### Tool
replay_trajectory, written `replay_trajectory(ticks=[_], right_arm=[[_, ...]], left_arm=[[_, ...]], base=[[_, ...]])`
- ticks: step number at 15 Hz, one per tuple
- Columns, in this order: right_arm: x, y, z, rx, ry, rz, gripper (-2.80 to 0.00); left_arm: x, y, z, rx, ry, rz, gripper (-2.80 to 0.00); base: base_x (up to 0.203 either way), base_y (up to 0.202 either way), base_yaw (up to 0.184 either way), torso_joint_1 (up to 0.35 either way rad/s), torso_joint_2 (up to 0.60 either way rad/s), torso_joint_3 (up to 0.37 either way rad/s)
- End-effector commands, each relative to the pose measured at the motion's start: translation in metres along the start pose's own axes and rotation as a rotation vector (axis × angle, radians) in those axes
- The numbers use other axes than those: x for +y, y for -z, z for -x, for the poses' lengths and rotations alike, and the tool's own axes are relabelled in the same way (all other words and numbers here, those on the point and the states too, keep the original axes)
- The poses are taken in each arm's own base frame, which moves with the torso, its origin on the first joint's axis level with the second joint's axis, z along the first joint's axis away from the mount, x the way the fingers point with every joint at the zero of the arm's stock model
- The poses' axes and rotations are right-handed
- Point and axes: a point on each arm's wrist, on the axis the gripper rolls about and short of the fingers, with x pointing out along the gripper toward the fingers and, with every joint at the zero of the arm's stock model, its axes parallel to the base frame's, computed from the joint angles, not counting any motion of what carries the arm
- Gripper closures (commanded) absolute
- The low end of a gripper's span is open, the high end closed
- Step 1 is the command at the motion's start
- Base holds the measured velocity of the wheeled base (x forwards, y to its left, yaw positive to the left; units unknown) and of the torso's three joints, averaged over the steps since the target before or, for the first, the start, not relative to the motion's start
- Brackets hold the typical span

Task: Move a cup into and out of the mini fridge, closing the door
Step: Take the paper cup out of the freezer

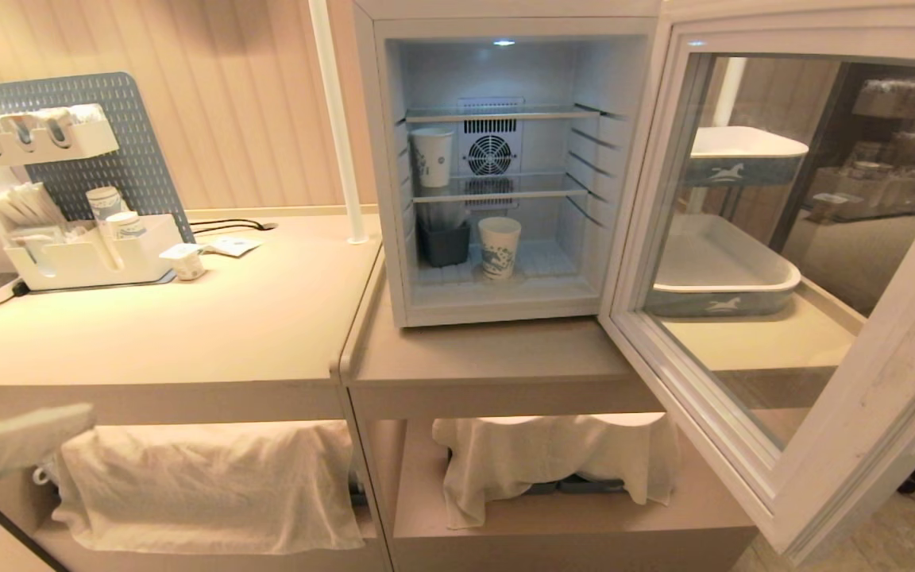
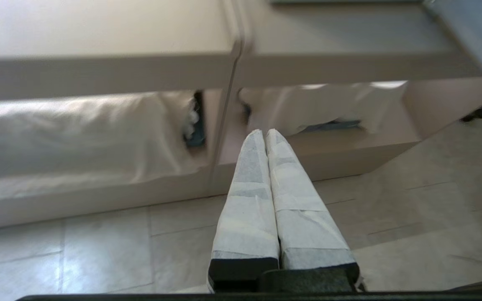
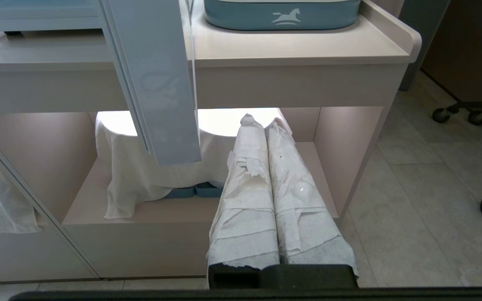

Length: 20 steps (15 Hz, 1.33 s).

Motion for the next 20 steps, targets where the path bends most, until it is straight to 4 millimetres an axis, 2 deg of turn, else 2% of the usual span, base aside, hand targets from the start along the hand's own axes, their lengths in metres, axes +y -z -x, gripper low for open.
replay_trajectory(ticks=[1,3,6,8,10,13,16,20], right_arm=[[0.000,0.005,-0.001,0.020,-0.001,0.001,0.00],[0.000,0.005,-0.001,0.020,-0.001,0.001,0.00],[0.000,0.005,-0.001,0.020,-0.001,0.001,0.00],[0.000,0.005,-0.001,0.020,-0.001,0.001,0.00],[0.000,0.005,-0.001,0.020,-0.001,0.001,0.00],[0.000,0.005,-0.001,0.020,-0.001,0.001,0.00],[0.000,0.005,-0.001,0.020,-0.001,0.001,0.00],[0.000,0.005,-0.001,0.019,-0.001,0.001,0.00]], left_arm=[[-0.003,0.043,0.034,-0.079,-0.041,-0.026,0.00],[0.000,0.088,0.044,-0.075,-0.118,-0.041,0.00],[0.003,0.133,0.052,-0.089,-0.175,-0.080,0.00],[0.006,0.152,0.049,-0.089,-0.228,-0.134,0.00],[0.011,0.161,0.041,-0.095,-0.317,-0.141,0.00],[0.015,0.175,0.037,-0.128,-0.346,-0.140,0.00],[0.012,0.187,0.046,-0.283,-0.272,-0.182,0.00],[0.013,0.188,0.041,-0.379,-0.252,-0.197,0.00]], base=[[0.000,0.000,0.000,0.000,0.00,0.000],[0.000,0.000,0.000,0.000,0.00,0.000],[0.000,0.000,0.000,0.000,0.00,0.000],[0.000,0.000,0.000,0.000,0.00,0.000],[0.000,0.000,0.000,0.000,0.00,0.000],[0.000,0.000,0.000,0.000,0.00,0.000],[0.000,0.000,0.000,0.000,0.00,0.000],[0.000,0.000,0.000,0.000,0.00,0.000]])
